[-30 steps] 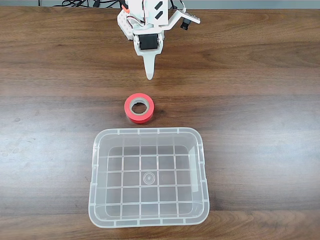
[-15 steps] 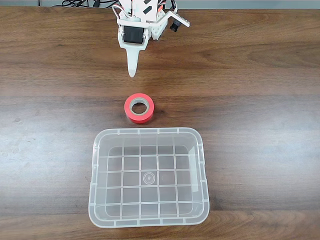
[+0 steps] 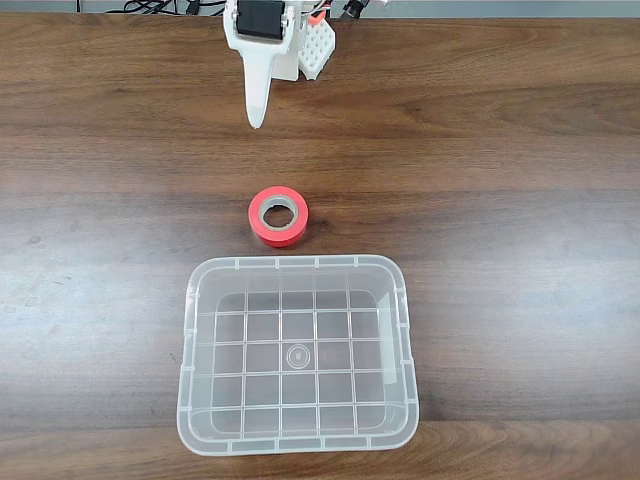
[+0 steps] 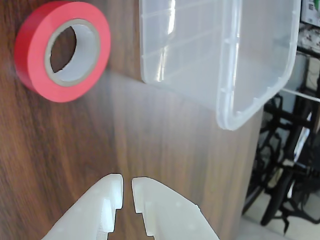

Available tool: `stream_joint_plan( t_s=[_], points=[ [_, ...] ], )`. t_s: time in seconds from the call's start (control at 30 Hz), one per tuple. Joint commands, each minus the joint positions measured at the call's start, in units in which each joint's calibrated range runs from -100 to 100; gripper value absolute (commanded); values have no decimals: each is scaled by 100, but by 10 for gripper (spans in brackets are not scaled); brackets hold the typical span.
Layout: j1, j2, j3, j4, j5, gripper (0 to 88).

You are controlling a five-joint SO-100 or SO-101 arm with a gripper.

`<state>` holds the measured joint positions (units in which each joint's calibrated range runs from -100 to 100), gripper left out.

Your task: Grab the tape and place it in the box.

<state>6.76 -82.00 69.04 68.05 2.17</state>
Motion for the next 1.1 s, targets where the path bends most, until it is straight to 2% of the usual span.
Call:
stream_joint_plan(
  t_s=[0.0,0.2,0.4,0.57,0.83,1.07],
  points=[
    [63,1474,-1880,-33,0,13],
    [-120,3413,-3755,986,21,13],
    [-376,4765,-4219,1243,10,13],
    [-435,5489,-4044,738,-185,13],
    [-442,6044,-2905,-332,-159,13],
    [-442,6100,-2257,-769,-79,18]
  ],
)
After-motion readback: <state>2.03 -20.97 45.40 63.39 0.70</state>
